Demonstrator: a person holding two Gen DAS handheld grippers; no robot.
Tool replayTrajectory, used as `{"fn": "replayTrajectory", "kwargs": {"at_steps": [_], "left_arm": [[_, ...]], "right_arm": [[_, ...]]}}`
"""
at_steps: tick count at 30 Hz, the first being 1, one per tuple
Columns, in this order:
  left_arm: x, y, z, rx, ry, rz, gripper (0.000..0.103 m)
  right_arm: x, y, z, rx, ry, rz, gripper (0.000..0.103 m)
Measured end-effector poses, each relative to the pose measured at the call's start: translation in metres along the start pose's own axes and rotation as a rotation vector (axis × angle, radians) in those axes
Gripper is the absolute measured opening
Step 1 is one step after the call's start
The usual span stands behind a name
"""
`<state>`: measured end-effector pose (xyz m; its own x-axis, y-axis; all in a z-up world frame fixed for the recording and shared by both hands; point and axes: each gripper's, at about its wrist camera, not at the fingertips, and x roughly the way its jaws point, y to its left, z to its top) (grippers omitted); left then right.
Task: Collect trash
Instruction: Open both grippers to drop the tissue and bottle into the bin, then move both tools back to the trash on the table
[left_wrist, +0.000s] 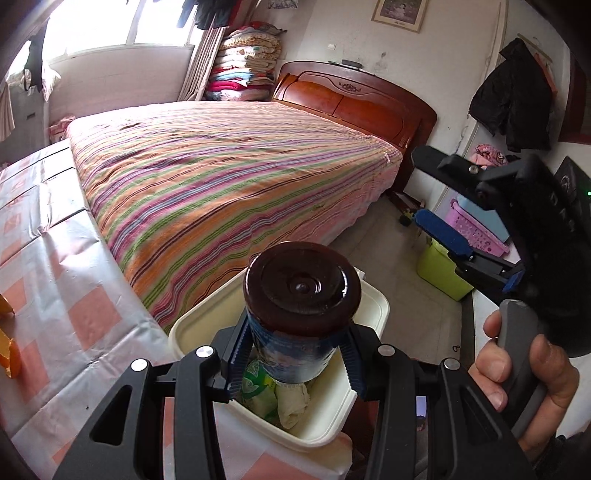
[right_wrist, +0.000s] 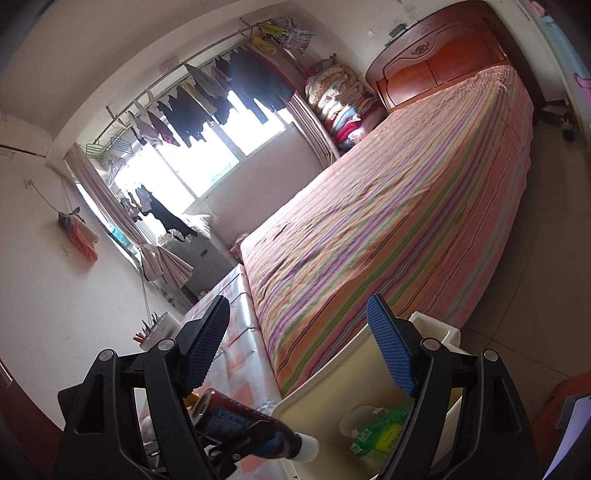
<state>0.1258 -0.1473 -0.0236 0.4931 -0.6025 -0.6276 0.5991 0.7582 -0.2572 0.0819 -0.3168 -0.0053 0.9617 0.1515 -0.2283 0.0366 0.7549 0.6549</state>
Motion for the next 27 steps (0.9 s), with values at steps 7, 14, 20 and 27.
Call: {"fn": "replayTrajectory", "kwargs": {"at_steps": [7, 14, 20, 27], "left_arm": [[0.003, -0.011, -0.004, 0.028, 0.005, 0.012, 0.075], [-0.021, -0.005, -0.007, 0.01, -0.038, 0.039, 0.078], [-0.044, 0.011, -0.011, -0.029, -0.066, 0.069, 0.08], [-0.082, 0.041, -0.016, -0.126, -0.135, 0.082, 0.081]], "right_arm": [[0.003, 0.002, -0.004, -0.013, 0.005, 0.005, 0.078], [0.01, 0.008, -0.012, -0.03, 0.028, 0.004, 0.084], [0.019, 0.012, -0.017, -0.032, 0.042, -0.007, 0.096], [0.032, 0.038, -0.033, -0.053, 0.074, 0.018, 0.096]]}}
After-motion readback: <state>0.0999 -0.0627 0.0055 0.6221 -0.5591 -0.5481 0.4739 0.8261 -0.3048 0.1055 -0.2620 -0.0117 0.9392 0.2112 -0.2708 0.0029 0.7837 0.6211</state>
